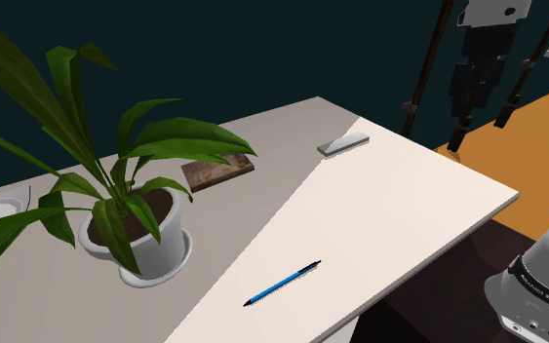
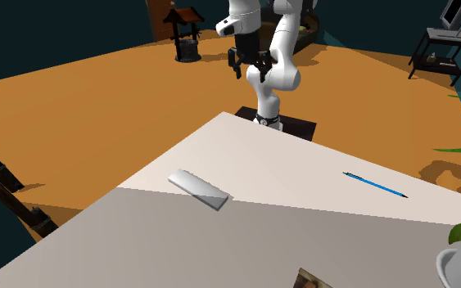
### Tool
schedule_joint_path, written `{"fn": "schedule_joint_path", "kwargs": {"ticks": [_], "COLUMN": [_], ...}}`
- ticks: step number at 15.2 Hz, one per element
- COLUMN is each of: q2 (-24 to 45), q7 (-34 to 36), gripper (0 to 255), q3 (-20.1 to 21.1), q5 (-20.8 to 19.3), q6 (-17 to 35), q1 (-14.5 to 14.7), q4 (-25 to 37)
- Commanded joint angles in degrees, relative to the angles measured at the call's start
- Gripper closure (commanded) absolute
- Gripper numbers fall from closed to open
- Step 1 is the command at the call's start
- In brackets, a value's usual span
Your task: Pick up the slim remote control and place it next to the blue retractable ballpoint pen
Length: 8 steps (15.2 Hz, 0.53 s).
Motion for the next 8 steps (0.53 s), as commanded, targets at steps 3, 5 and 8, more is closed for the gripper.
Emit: {"fn": "schedule_joint_path", "kwargs": {"ticks": [3, 5, 8], "q2": [2.38, 5.13, 9.89], "q7": [-5.68, -11.24, -19.39], "gripper": [0, 0, 0], "q3": [-2.1, -4.14, -6.99], "q5": [-1.97, -3.67, -5.64], "q6": [3.27, 6.63, 11.72], "q1": [0.91, 1.86, 3.31], "q4": [-0.56, -0.75, -0.32]}}
